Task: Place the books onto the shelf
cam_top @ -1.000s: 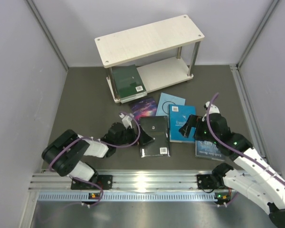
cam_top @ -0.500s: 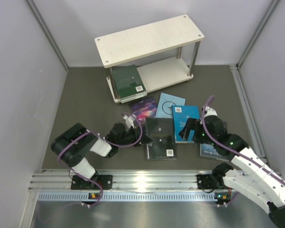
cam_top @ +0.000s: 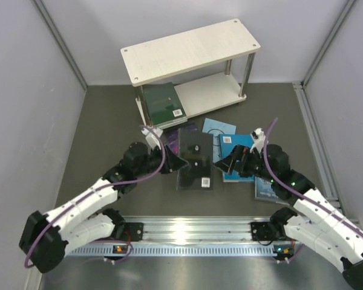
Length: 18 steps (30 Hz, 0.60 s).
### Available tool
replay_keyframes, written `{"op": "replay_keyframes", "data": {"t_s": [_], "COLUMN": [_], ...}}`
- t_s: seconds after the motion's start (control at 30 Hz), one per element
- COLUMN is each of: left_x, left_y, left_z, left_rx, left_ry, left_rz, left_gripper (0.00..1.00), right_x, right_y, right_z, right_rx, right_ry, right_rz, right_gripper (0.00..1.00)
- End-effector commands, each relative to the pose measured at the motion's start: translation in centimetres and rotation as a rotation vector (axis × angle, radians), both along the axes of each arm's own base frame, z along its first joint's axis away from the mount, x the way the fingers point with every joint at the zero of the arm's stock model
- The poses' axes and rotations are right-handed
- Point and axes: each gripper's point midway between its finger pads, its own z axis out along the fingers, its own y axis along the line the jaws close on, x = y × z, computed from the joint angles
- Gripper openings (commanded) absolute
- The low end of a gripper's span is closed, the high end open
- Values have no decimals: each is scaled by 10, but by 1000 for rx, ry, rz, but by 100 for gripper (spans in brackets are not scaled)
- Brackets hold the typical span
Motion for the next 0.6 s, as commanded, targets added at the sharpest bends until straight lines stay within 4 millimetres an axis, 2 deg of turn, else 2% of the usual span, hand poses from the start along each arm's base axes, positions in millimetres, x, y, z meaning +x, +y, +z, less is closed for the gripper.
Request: {"op": "replay_keyframes", "data": {"t_s": [0.0,0.07,0.1,0.17,0.2,0.23,0.27,0.3,0.33,0.37,0.4,0.47,0.5,0.53,0.57], "left_x": [20,27,32,44,49,56,60,67,78,77,91,111,115,133,137], "left_y": [20,27,33,36,40,39,39,46,48,50,62,68,78,80,86], "left_z": [108,131,157,169,194,196,207,231,237,267,278,294,323,322,346], "left_rx": [-17,7,16,42,25,31,14,-12,-17,-66,-77,-99,-123,-117,-156], "left_ry": [-230,-270,-324,-335,-367,-353,-363,-399,-399,-438,-447,-447,-501,-486,-511], "left_rz": [85,110,127,146,170,172,173,203,218,206,242,266,291,305,325], "left_gripper": [0,0,0,0,0,0,0,0,0,0,0,0,0,0,0], "right_x": [-2,-1,-2,-7,-9,-13,-13,-15,-15,-15,-16,-17,-18,-20,-20], "right_y": [30,21,17,5,2,-2,-4,-4,-4,-2,-1,2,3,4,4], "right_z": [63,82,88,109,114,120,121,119,114,107,103,92,89,88,81], "right_rx": [260,298,309,348,353,363,360,349,334,325,323,332,335,343,339], "right_ry": [-129,-198,-223,-303,-326,-352,-354,-350,-331,-310,-297,-263,-260,-257,-246], "right_rz": [92,48,33,0,-5,-10,-14,-12,-9,-4,2,14,21,29,28], "right_gripper": [100,100,100,100,100,100,100,100,100,100,100,100,100,100,100]}}
